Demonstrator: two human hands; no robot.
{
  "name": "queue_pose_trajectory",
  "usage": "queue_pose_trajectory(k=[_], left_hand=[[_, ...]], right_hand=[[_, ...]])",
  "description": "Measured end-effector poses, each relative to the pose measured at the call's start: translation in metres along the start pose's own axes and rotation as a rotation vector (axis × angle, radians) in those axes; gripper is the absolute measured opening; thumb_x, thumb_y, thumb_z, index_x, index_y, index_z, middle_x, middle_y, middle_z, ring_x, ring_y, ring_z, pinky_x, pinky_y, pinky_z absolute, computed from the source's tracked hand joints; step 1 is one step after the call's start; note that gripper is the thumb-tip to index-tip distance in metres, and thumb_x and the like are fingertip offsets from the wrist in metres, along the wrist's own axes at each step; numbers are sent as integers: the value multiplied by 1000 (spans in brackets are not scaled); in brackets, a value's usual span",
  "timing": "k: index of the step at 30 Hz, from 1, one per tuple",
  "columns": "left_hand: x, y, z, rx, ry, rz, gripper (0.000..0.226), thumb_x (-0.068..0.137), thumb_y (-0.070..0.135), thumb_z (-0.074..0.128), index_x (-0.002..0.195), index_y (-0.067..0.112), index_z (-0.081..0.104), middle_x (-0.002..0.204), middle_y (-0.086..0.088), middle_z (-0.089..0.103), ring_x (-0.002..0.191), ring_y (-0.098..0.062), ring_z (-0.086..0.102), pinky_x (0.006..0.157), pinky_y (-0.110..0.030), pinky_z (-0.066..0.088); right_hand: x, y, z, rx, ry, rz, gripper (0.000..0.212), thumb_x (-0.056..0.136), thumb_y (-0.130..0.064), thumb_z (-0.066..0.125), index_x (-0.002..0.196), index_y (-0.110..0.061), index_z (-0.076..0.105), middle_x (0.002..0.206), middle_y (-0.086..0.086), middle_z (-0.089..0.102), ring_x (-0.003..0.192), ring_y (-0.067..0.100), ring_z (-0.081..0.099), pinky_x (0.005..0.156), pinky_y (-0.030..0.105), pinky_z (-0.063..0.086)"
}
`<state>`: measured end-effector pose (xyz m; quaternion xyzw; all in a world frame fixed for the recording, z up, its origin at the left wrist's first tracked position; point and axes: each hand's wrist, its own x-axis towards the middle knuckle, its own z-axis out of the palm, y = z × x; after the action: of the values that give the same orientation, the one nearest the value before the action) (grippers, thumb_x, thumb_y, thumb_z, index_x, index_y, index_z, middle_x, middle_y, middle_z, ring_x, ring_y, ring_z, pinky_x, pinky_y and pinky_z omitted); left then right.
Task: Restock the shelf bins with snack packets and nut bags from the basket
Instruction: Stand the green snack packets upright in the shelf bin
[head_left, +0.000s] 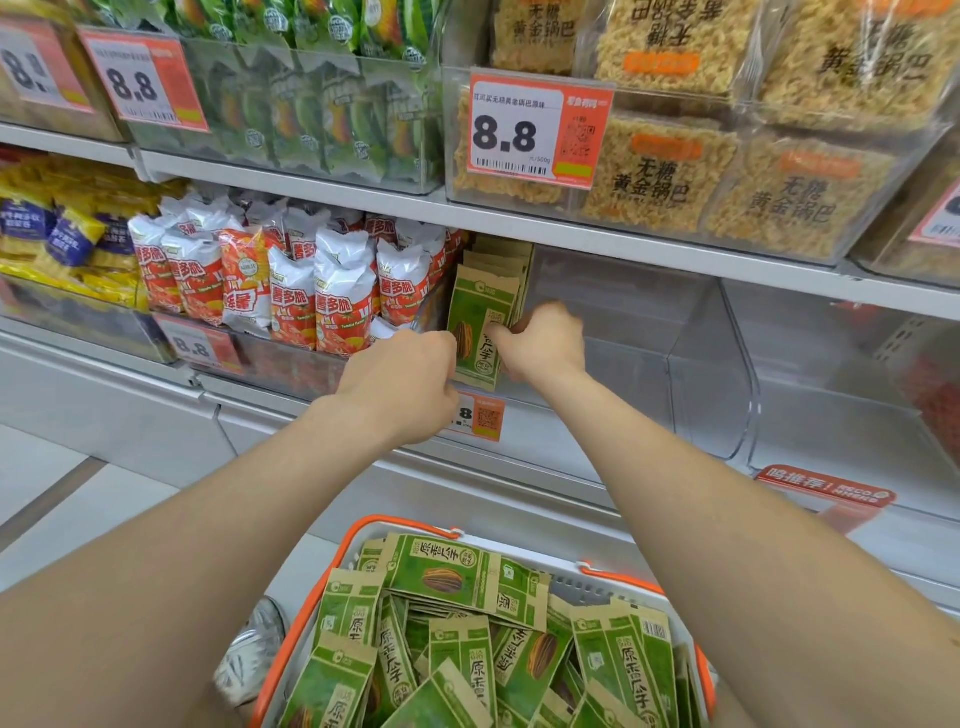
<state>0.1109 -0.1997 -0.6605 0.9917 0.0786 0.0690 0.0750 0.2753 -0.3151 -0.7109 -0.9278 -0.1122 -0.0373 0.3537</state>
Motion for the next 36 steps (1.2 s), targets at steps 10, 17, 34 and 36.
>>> queue_pose_trajectory(k=[10, 17, 34, 36], left_hand=[[-12, 2, -6, 4, -20, -14, 13, 92, 31, 60, 84, 21, 57, 82, -1, 62, 75, -28, 63, 71, -46, 60], [-19, -2, 4, 78, -450, 54, 26, 96, 41, 60, 99, 19, 73, 97, -1, 69, 91, -25, 65, 81, -37, 56], [-10, -14, 45, 285, -795, 137, 33, 103, 33, 57, 133, 22, 65, 138, -5, 65, 124, -28, 63, 104, -42, 53], [-7, -16, 47, 291, -796, 149, 33, 103, 32, 55, 132, 19, 67, 137, -8, 65, 125, -30, 63, 103, -42, 53]], right_hand=[[-29, -2, -30, -27, 21, -40, 40, 88, -52, 69, 91, -12, 68, 85, 3, 67, 78, 25, 62, 63, 31, 48], [-91, -33, -53, -259, -130, -570, 21, 79, -36, 55, 68, -20, 63, 64, -1, 64, 63, 23, 62, 57, 35, 55], [-163, 38, 66, -820, -989, -633, 56, 104, -28, 57, 150, -3, 35, 132, 19, 56, 105, 34, 60, 83, 42, 55], [-168, 48, 90, -745, -973, -568, 73, 101, -26, 62, 157, -4, 21, 136, 20, 53, 114, 39, 61, 85, 44, 55]])
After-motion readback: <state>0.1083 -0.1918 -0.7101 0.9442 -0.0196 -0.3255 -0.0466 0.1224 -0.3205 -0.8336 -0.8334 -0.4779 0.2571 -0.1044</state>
